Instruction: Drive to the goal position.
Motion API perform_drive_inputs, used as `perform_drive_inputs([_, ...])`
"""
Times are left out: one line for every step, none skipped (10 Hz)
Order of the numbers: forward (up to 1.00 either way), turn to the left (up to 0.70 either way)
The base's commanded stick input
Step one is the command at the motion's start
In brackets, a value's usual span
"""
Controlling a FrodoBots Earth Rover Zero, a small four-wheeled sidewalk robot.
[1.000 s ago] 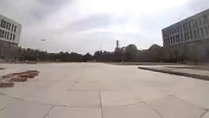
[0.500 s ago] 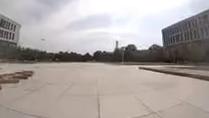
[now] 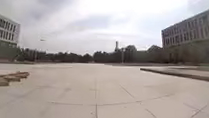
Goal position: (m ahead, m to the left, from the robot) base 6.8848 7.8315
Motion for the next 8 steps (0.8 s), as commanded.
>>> perform_drive_inputs([0.70, 0.35])
perform_drive_inputs([0.70, 0.35])
perform_drive_inputs([0.70, 0.35])
perform_drive_inputs([0.70, 0.00])
perform_drive_inputs([0.70, 0.00])
perform_drive_inputs([0.70, 0.00])
perform_drive_inputs([0.70, 0.00])
perform_drive_inputs([0.70, 0.00])
